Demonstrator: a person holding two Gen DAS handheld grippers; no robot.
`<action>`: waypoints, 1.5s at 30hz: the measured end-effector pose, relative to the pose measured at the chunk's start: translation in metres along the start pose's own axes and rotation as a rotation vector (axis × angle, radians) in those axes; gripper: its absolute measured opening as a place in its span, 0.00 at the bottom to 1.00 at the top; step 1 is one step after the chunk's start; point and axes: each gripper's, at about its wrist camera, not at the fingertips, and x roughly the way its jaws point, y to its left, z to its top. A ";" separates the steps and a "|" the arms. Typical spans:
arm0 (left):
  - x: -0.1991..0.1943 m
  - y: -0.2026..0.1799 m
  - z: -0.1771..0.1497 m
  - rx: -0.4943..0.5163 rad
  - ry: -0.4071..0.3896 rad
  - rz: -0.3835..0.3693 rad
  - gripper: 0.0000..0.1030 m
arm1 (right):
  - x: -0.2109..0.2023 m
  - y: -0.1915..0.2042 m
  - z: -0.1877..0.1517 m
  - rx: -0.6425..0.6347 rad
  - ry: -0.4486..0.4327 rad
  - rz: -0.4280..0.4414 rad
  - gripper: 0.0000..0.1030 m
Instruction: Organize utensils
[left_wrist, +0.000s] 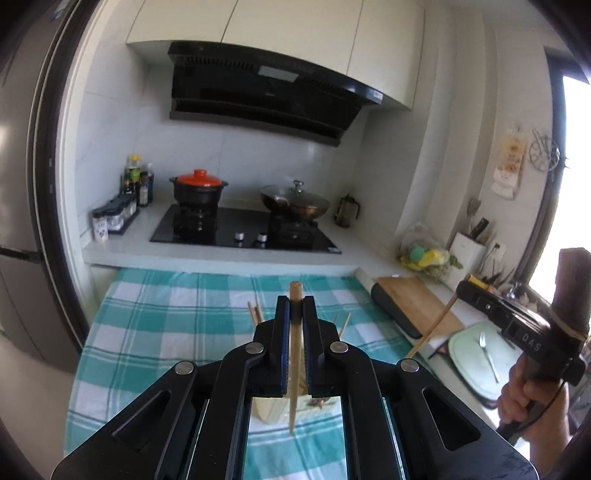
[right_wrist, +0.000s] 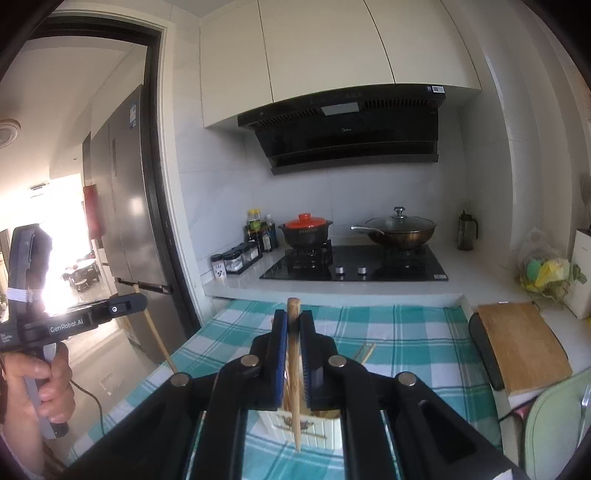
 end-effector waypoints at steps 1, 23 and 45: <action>0.008 0.000 0.007 -0.007 -0.006 -0.005 0.04 | 0.008 -0.002 0.006 0.006 -0.003 0.000 0.07; 0.180 0.019 -0.044 -0.005 0.252 0.157 0.58 | 0.210 -0.067 -0.059 0.169 0.364 -0.005 0.40; 0.026 -0.041 -0.130 0.102 0.168 0.331 1.00 | -0.020 -0.003 -0.099 -0.045 0.100 -0.174 1.00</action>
